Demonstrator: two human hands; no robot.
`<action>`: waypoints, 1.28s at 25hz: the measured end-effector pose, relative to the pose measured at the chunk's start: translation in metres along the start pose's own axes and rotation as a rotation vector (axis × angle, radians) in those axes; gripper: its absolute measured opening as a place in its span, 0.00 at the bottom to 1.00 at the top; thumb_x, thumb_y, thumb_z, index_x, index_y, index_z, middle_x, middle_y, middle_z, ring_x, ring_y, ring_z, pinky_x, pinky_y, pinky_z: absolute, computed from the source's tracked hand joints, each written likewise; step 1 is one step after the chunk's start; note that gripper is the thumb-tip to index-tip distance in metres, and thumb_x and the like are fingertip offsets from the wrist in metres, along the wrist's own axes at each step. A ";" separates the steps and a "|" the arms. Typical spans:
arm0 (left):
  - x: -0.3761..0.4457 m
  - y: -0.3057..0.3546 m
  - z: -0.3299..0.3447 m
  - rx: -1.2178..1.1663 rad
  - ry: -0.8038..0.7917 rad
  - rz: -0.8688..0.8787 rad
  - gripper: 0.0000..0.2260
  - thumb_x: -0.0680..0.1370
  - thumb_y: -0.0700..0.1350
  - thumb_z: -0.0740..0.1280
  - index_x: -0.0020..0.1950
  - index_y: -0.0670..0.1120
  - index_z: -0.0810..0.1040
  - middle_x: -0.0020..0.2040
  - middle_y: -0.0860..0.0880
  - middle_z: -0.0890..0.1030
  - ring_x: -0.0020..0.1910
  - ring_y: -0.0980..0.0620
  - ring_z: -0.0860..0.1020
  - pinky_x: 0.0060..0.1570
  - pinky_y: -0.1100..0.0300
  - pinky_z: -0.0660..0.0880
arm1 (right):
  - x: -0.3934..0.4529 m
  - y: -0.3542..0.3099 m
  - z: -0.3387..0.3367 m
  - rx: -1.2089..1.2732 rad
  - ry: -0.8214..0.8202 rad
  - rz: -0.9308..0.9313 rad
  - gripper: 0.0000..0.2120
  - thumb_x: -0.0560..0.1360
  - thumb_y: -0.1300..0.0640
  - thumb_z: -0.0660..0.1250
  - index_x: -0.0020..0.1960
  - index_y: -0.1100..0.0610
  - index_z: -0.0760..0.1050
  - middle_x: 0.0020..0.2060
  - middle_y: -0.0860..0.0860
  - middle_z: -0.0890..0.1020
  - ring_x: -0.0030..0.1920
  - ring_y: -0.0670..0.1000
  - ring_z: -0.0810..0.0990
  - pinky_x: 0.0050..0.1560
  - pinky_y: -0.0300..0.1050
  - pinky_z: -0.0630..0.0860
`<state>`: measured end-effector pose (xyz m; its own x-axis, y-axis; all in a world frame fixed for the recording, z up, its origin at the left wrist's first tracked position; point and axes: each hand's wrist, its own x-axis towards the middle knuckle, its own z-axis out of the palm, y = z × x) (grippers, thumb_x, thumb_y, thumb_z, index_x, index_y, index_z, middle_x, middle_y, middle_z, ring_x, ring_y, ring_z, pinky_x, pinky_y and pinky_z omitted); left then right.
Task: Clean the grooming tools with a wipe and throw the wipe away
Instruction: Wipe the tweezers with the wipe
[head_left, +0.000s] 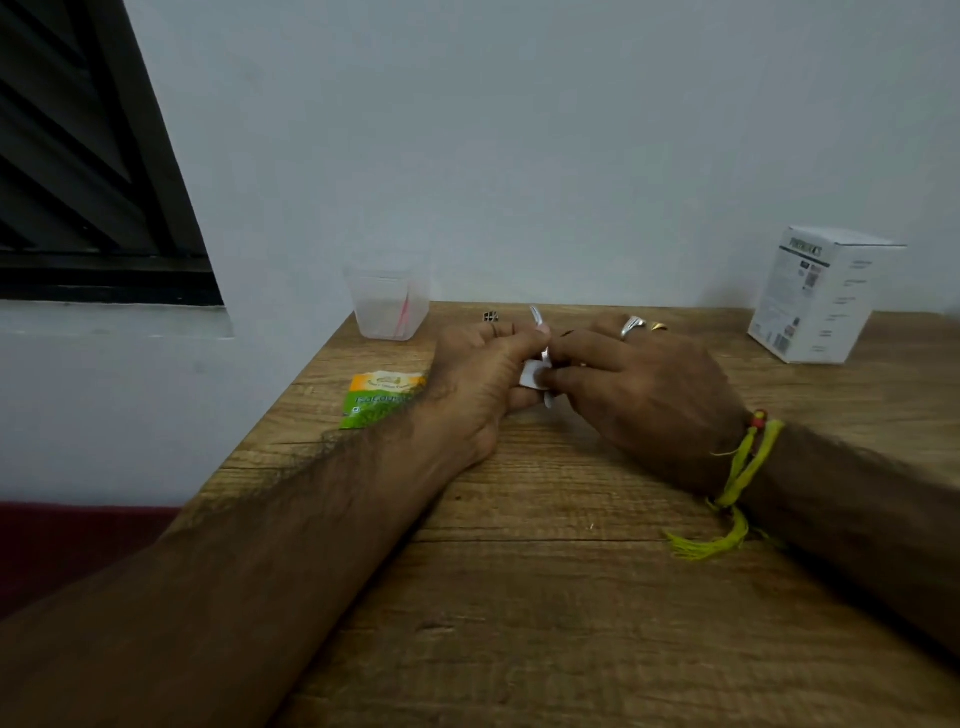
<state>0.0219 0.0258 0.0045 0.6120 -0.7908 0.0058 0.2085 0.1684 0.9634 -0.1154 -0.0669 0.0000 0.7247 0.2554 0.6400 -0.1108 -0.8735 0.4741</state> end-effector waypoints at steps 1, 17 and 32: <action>0.001 0.000 -0.001 -0.001 0.007 0.002 0.06 0.77 0.37 0.72 0.50 0.35 0.81 0.45 0.36 0.84 0.37 0.45 0.83 0.32 0.54 0.83 | 0.000 0.001 0.000 0.006 -0.002 0.009 0.06 0.74 0.63 0.71 0.49 0.58 0.85 0.47 0.53 0.85 0.42 0.59 0.82 0.35 0.51 0.78; 0.001 0.001 0.001 0.030 0.003 0.000 0.12 0.79 0.37 0.70 0.35 0.42 0.81 0.32 0.45 0.85 0.29 0.50 0.84 0.27 0.57 0.81 | -0.002 -0.002 -0.011 0.121 -0.151 0.001 0.06 0.71 0.60 0.76 0.48 0.56 0.86 0.44 0.53 0.85 0.34 0.58 0.81 0.29 0.45 0.72; -0.002 0.004 -0.001 -0.069 -0.020 0.017 0.08 0.82 0.38 0.65 0.54 0.32 0.79 0.45 0.38 0.86 0.42 0.45 0.87 0.37 0.55 0.84 | -0.006 0.001 -0.007 0.448 0.029 0.373 0.07 0.69 0.64 0.75 0.46 0.55 0.86 0.42 0.49 0.85 0.40 0.49 0.82 0.38 0.50 0.79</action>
<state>0.0221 0.0290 0.0082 0.6010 -0.7988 0.0278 0.2505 0.2213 0.9425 -0.1249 -0.0662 0.0009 0.6720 -0.0978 0.7341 -0.0524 -0.9950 -0.0846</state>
